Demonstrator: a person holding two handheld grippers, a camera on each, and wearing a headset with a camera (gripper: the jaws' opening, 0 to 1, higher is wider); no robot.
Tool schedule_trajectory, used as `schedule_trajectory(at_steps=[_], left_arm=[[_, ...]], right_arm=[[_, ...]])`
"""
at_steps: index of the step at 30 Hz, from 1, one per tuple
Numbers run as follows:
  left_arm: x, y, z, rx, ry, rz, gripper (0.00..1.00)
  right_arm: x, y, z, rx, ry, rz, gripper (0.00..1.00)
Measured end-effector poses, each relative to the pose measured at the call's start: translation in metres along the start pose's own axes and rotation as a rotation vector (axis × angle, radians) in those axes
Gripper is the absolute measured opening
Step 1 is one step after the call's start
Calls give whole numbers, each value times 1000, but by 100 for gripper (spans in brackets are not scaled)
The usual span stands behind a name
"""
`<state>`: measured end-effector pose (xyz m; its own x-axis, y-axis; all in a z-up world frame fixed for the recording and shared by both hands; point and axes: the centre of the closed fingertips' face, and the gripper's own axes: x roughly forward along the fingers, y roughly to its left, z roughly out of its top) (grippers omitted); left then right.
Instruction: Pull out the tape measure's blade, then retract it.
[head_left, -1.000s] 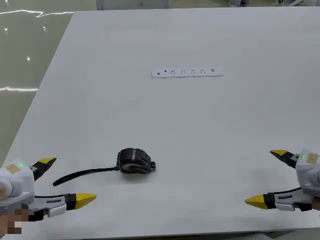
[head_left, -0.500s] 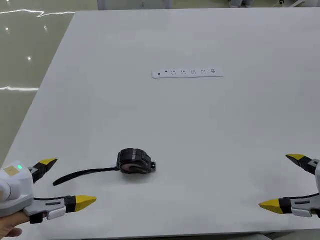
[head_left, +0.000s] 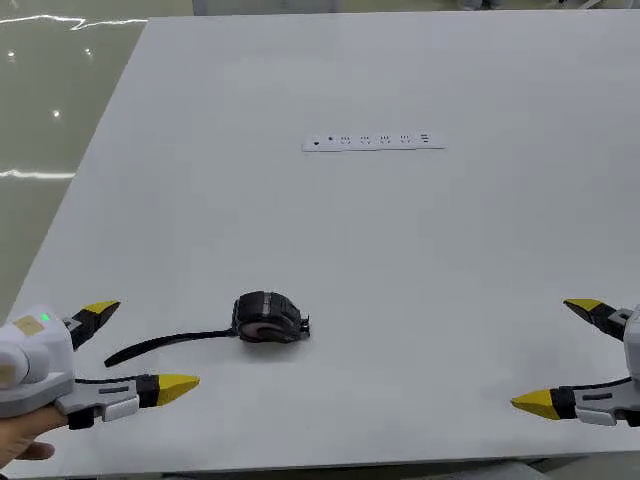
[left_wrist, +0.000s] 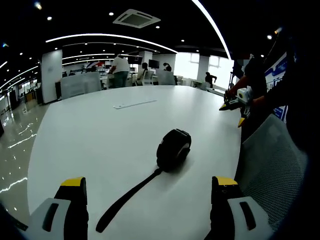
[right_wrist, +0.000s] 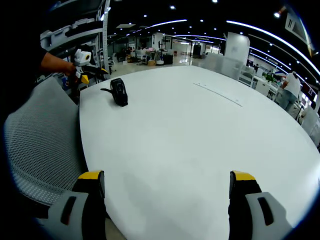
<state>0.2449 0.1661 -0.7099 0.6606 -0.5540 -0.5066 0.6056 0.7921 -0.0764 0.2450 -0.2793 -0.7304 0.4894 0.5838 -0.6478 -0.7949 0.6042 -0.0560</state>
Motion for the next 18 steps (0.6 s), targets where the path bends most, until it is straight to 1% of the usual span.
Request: schedule_trajectory(at_steps=[7,9,12,13,18], left_arm=[[0,0,-3,0,11,-3,100],[0,-1,-2,5,4,-6,100],[0,-2,-2,6,10,-8,100],[0,-2,-1,9,5,-8,100],[0,-2,0,12,5,-8,100]], right_arm=[[1,2,0,-2,-3,3,100],[1,3,1,-1,-7,8,100],[2,5,1,-4,-7,10,100],[2,5,2,-4,-7,11,100],[2,3,3,-2,-10,7,100]])
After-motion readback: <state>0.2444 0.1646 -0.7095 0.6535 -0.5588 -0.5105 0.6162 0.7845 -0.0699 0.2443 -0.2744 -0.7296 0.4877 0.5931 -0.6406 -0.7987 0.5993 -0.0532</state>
